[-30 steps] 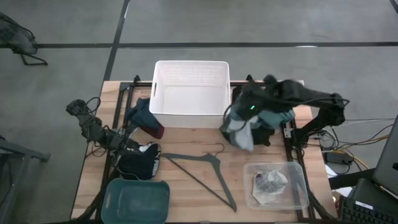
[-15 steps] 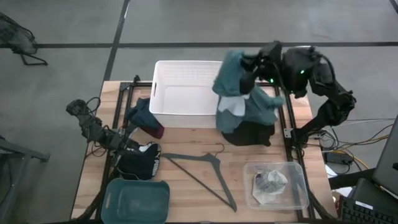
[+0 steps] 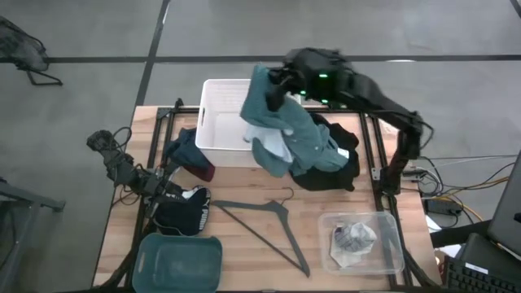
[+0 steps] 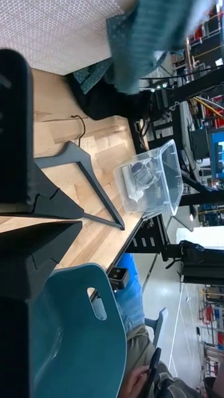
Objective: Pick & Place Cloths
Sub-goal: Put the light green polo shirt into the white laundry bin
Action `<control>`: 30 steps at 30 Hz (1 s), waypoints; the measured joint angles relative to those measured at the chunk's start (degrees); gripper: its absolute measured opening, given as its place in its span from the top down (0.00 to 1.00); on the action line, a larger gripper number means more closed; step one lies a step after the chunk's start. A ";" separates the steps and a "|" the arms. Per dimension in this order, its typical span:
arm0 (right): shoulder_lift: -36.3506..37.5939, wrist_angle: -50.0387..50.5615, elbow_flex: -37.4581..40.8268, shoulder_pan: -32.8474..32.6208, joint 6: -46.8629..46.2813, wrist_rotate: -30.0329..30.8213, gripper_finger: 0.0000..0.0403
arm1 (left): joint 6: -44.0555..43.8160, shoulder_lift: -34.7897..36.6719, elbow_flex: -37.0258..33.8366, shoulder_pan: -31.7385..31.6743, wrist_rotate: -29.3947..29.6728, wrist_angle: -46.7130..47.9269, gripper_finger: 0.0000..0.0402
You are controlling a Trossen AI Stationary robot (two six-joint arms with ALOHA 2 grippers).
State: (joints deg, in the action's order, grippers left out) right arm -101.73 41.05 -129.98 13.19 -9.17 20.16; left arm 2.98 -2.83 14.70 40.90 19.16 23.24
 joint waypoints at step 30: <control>-11.34 14.05 -0.12 9.59 0.05 -12.69 0.52 | -0.01 0.00 0.01 0.01 0.01 -0.02 0.94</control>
State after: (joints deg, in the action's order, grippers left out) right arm -113.07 55.09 -130.10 22.78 -9.12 7.47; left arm 2.97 -2.83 14.71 40.91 19.17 23.22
